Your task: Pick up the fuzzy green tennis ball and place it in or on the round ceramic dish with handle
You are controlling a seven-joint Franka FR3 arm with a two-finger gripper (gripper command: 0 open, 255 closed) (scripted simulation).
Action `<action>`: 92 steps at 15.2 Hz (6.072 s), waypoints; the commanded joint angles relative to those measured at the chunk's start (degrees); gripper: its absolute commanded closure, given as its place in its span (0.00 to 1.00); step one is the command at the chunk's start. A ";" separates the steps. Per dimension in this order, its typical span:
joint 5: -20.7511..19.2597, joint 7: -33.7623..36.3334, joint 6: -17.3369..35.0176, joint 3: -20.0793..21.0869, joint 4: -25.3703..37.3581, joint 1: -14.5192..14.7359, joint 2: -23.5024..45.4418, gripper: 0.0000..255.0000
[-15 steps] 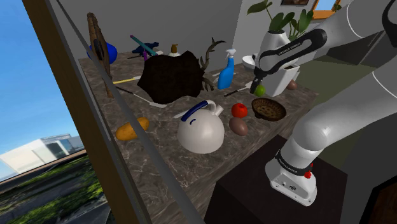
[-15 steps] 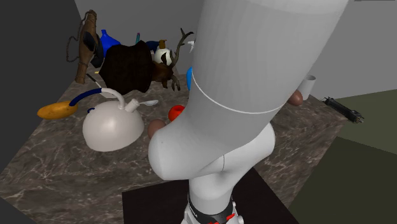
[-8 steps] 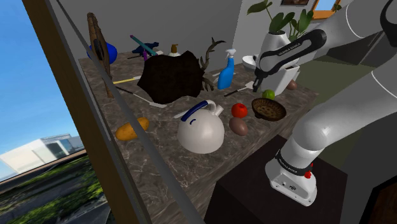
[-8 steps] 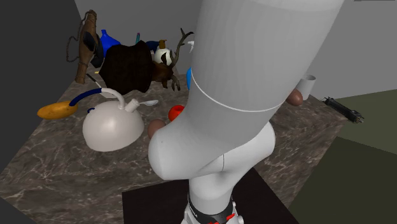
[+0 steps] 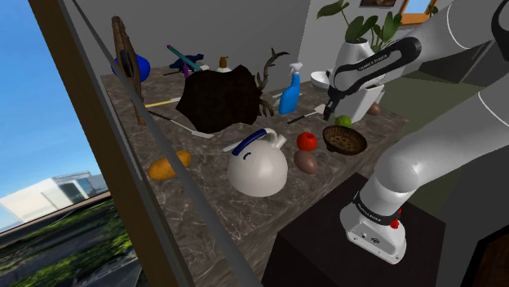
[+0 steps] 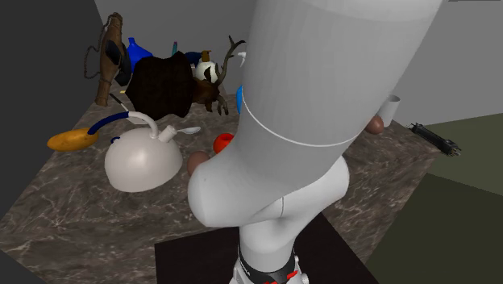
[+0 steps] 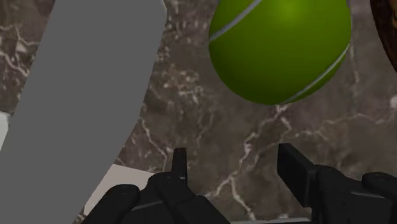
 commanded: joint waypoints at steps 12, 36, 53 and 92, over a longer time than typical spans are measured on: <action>-0.91 29.15 -10.05 7.53 -4.98 -10.08 -8.42 0.00; -0.07 28.17 -13.34 8.06 -3.50 -10.08 -10.34 1.00; 3.47 25.07 -28.34 10.82 5.60 -9.09 -16.47 1.00; 6.26 34.95 -29.79 19.17 -16.81 -7.39 -37.56 0.00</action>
